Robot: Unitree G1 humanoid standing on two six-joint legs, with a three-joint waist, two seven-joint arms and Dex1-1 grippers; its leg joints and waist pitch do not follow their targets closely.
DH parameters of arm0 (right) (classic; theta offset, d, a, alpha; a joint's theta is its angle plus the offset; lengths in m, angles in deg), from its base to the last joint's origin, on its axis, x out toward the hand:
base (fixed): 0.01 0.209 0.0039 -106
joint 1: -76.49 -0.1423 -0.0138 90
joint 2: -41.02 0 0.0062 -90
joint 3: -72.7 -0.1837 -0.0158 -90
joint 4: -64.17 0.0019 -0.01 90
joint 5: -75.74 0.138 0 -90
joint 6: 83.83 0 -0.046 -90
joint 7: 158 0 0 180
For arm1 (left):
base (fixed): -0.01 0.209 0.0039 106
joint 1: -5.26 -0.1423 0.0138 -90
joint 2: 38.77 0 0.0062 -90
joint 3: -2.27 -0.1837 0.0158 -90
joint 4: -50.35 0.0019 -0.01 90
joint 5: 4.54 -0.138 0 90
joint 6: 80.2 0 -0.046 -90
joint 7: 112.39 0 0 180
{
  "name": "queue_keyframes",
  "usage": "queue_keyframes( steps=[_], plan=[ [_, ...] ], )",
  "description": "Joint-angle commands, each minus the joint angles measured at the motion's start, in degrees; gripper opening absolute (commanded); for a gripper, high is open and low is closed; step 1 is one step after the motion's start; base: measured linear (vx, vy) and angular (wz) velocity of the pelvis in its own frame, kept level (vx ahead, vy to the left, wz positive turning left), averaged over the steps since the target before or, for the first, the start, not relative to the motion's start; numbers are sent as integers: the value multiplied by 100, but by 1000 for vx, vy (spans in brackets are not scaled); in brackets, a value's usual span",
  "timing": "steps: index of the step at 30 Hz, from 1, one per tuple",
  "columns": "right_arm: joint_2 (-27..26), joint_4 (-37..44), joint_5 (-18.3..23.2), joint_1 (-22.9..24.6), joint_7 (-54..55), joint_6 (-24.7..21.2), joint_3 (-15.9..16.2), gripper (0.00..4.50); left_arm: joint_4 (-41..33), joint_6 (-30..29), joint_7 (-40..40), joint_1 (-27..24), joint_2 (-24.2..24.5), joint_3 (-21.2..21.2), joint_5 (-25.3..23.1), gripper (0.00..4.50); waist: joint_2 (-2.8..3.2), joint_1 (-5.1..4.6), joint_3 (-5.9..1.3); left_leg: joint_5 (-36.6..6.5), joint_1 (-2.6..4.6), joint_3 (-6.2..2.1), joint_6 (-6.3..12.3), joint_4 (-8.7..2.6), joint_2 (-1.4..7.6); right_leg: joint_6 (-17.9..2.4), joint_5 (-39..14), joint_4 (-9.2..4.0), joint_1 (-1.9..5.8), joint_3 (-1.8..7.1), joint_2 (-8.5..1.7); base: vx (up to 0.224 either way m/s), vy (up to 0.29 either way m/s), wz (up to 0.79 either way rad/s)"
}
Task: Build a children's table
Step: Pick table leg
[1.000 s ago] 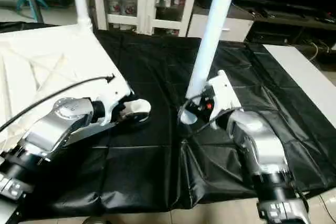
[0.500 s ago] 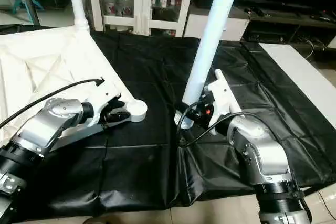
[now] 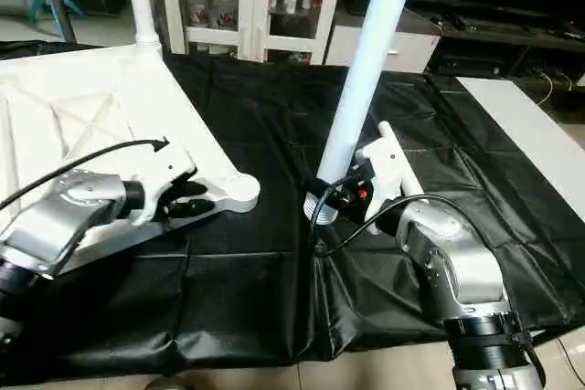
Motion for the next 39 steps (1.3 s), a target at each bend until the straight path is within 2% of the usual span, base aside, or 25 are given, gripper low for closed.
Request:
queue_keyframes(
  steps=[1, 5, 9, 13, 14, 15, 16, 18, 19, 22, 24, 27, 29, 31, 34, 36, 39],
  plan=[
    [95, 67, 2, -71, 8, -39, -30, 188, 22, 16, -82, 2, -66, -77, -125, 220, 126, -9, -356, -1731, 93, -5, -325, -470, 76, -766, -1646, -463, 212, 204, -269, 0, 0, 0],
    [88, 72, 1, -77, -19, -54, -23, 188, 206, 81, -21, 14, -70, -241, -284, 223, 127, -14, -362, -1742, 94, -10, -319, -472, 73, -718, -1705, -472, 209, 204, -270, 0, 0, 0],
    [87, 68, -11, -72, -33, -53, -20, 188, 195, -14, 62, 3, -136, -279, -240, 225, 132, -8, -366, -1670, 90, -7, -328, -470, 80, -815, -1496, -450, 212, 205, -269, 0, 0, 0],
    [79, 88, -7, -61, -23, -57, -27, 188, 337, -46, 52, 46, -165, -341, -414, 225, 133, -14, -360, -1717, 89, -7, -317, -474, 74, -804, -1540, -460, 217, 204, -267, 0, 0, 0],
    [79, 96, -6, -56, -23, -59, -28, 188, 349, -56, 61, 53, -170, -336, -416, 189, 134, -13, -357, -1738, 89, -10, -315, -475, 74, -789, -1607, -467, 218, 204, -272, 0, 0, 0],
    [79, 97, -6, -55, -23, -59, -28, 188, 353, -77, 66, 59, -172, -330, -410, 189, 133, -16, -354, -1769, 91, -10, -313, -477, 74, -777, -1676, -476, 213, 204, -274, 0, 0, 0],
    [81, 100, -5, -52, -25, -60, -30, 188, 362, -135, 87, 79, -169, -319, -401, 185, 160, -20, -353, -1837, 101, -14, -327, -480, 76, -772, -1719, -486, 203, 203, -271, 0, 0, 0],
    [84, 98, -7, -50, -29, -57, -32, 188, 356, -184, 126, 90, -156, -316, -403, 185, 140, -18, -350, -1893, 98, -15, -320, -481, 73, -753, -1825, -496, 206, 202, -275, 0, 0, 0],
    [84, 100, -4, -48, -32, -60, -33, 188, 347, -203, 144, 88, -143, -320, -407, 147, 147, -18, -351, -1881, 97, -18, -315, -481, 75, -751, -1839, -496, 204, 203, -279, 0, 0, 0],
    [84, 96, -2, -53, -39, -58, -31, 188, 327, -286, 207, 76, -113, -338, -437, 144, 145, -20, -350, -1846, 94, -18, -310, -485, 77, -755, -1818, -496, 202, 205, -276, 0, 0, 0],
    [83, 82, -3, -64, -47, -53, -27, 188, 329, -323, 229, 59, -96, -346, -483, 104, 137, -22, -351, -1812, 89, -18, -307, -486, 78, -777, -1737, -486, 205, 202, -271, 0, 0, 0],
    [84, 75, -2, -71, -54, -53, -25, 188, 291, -375, 232, 27, -63, -362, -506, 98, 135, -19, -350, -1803, 88, -16, -298, -485, 78, -781, -1753, -485, 207, 205, -277, 0, 0, 0],
    [84, 56, -2, -87, -63, -49, -23, 188, 246, -412, 262, -18, -13, -378, -523, 63, 133, -20, -347, -1809, 87, -17, -289, -488, 77, -769, -1801, -489, 205, 204, -277, 0, 0, 0],
    [83, 50, -3, -92, -64, -48, -22, 188, 240, -415, 271, -26, -8, -373, -524, 54, 133, -29, -348, -1816, 81, -19, -295, -490, 77, -759, -1833, -493, 208, 203, -280, 0, 0, 0],
    [77, 26, -4, -117, -69, -40, -23, 188, 229, -338, 307, -52, -2, -351, -536, 41, 134, -28, -345, -1837, 94, -16, -289, -490, 78, -753, -1855, -500, 195, 206, -278, 0, 0, 0],
    [75, 36, 11, -127, -83, -50, -23, 188, 242, 94, 383, -91, -7, -366, -544, 15, 131, -21, -341, -1838, 90, -22, -279, -495, 80, -743, -1870, -511, 197, 204, -281, 0, 0, 0],
    [69, 91, 147, -151, -225, -114, -42, 188, 68, 838, 696, -315, 45, -576, -545, 5, 138, -21, -347, -1856, 92, -24, -276, -505, 87, -704, -1853, -509, 197, 207, -282, 0, 0, 0]
  ],
)
